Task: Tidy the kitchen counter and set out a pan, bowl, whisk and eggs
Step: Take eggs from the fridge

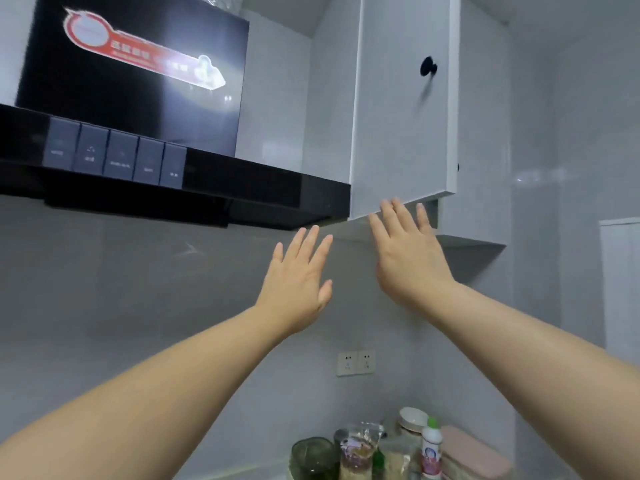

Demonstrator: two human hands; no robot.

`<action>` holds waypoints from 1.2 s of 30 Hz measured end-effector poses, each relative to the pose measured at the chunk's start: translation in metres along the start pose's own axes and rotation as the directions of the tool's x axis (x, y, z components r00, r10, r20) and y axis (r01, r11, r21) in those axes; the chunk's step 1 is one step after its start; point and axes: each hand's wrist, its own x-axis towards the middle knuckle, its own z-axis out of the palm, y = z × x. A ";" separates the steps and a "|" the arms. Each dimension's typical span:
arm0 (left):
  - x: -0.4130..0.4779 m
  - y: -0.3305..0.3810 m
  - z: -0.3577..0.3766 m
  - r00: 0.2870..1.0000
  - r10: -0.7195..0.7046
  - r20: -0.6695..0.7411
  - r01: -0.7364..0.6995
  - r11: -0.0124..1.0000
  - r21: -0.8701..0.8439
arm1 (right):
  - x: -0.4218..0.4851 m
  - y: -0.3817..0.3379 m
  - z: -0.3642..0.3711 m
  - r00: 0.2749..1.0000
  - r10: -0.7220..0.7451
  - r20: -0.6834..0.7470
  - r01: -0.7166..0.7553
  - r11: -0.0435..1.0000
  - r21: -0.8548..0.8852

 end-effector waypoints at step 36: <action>0.254 0.104 0.108 0.959 -0.020 -0.282 0.065 0.986 0.151 | 0.073 0.166 0.143 1.000 0.019 -0.015 -0.022 0.970 -0.241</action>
